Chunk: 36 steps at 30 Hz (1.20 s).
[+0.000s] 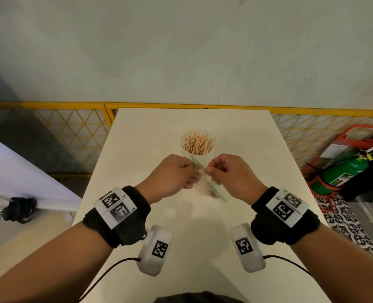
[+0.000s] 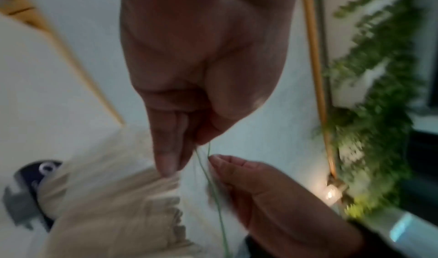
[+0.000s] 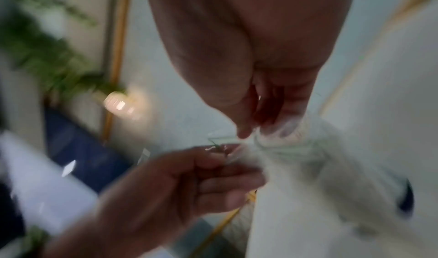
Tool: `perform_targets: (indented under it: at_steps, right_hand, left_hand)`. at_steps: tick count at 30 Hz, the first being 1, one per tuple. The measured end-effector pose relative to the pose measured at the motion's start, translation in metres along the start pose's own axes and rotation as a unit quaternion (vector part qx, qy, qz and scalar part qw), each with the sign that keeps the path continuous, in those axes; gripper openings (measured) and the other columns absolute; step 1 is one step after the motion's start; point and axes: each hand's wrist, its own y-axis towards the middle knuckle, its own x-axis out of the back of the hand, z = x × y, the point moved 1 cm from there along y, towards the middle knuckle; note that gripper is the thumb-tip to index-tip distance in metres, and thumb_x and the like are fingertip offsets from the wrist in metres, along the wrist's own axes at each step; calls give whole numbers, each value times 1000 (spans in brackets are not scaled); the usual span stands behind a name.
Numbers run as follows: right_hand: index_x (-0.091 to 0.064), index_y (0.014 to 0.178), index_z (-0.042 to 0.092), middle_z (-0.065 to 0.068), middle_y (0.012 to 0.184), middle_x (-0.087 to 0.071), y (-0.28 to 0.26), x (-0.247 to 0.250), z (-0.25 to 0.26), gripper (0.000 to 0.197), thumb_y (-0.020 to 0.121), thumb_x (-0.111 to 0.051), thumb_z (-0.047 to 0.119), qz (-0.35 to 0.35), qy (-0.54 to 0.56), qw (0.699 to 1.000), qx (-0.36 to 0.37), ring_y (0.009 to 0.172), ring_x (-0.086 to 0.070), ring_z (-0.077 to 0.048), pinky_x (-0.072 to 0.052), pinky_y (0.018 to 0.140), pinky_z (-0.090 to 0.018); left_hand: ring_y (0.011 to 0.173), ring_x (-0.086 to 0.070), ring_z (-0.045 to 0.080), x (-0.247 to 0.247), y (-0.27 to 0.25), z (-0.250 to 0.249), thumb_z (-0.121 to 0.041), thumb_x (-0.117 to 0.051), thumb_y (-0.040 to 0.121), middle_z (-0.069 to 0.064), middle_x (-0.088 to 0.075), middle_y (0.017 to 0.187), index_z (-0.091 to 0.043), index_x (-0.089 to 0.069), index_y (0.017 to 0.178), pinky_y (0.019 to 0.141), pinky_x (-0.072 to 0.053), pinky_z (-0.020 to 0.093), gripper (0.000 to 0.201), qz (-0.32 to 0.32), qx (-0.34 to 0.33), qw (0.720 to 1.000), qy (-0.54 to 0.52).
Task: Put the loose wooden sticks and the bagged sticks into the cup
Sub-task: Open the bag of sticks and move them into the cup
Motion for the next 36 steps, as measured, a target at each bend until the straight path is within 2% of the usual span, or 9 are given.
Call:
perform_targets:
  at_steps: [6,10,16,18,21,25,28,30,36]
  right_hand:
    - [-45,93,9,1,81,-51,0,11,-1,9,98,-41,15,-54,-164,983,67,66,-46,-7,-36,55,-20]
    - [-30,94,13,-12,102,-63,-3,5,2,9,101,-26,10,-29,-33,995,90,86,-67,-24,-54,71,-44]
    - [-33,91,17,-12,89,-67,-4,10,23,14,102,-28,9,-56,111,980,158,77,-71,-18,-60,72,-32]
    - [-34,87,21,-12,85,-64,-4,14,28,23,101,-27,4,-58,156,971,172,74,-70,-9,-59,69,-27]
    - [-35,88,19,-12,83,-63,-3,19,35,24,101,-25,1,-48,205,960,185,75,-70,-10,-59,68,-26]
    - [-36,88,17,-2,72,-70,-1,16,38,18,102,-30,8,-18,233,958,169,73,-72,-17,-59,66,-31]
    - [-39,89,17,-10,82,-69,1,17,39,16,102,-32,10,-22,251,955,155,74,-71,-23,-57,64,-31]
    - [-45,96,19,-12,94,-70,4,20,34,13,102,-33,16,-37,239,959,147,80,-71,-22,-58,67,-30]
    - [-47,116,33,2,124,-58,9,14,-5,42,79,-65,38,69,122,987,72,109,-61,-21,-50,97,-48]
  left_hand:
    - [62,-65,12,18,0,0,-27,-56,83,-6,-69,63,-17,-65,67,62,-52,32,21,-100,-73,950,286]
    - [55,-39,11,17,-2,-1,-34,-55,78,6,-46,59,-6,-52,64,57,-34,24,32,-64,-221,955,186]
    - [121,-41,17,35,-4,5,-65,-81,51,-5,-45,123,-30,-53,105,101,-32,19,70,-33,-287,949,123]
    - [146,-14,16,39,-1,10,-63,-87,41,-15,-16,155,-44,-22,140,116,-19,31,120,-24,-237,958,158]
    - [149,21,17,34,6,18,-63,-87,42,-19,16,160,-41,19,149,119,10,52,153,-34,-216,929,298]
    - [147,-19,21,20,19,15,-69,-81,45,-13,-36,145,-26,-6,153,118,13,55,138,-152,-303,869,360]
    - [110,-57,18,12,27,20,-54,-80,54,-4,-66,119,-22,-49,135,116,-30,45,92,-122,-276,920,249]
    - [84,-68,27,7,29,24,-44,-77,60,6,-74,91,-16,-69,94,82,-55,47,44,-96,-218,959,152]
    - [91,-73,17,4,26,5,-20,-72,86,11,-76,101,-5,-72,105,74,-55,22,25,-64,-87,988,-110]
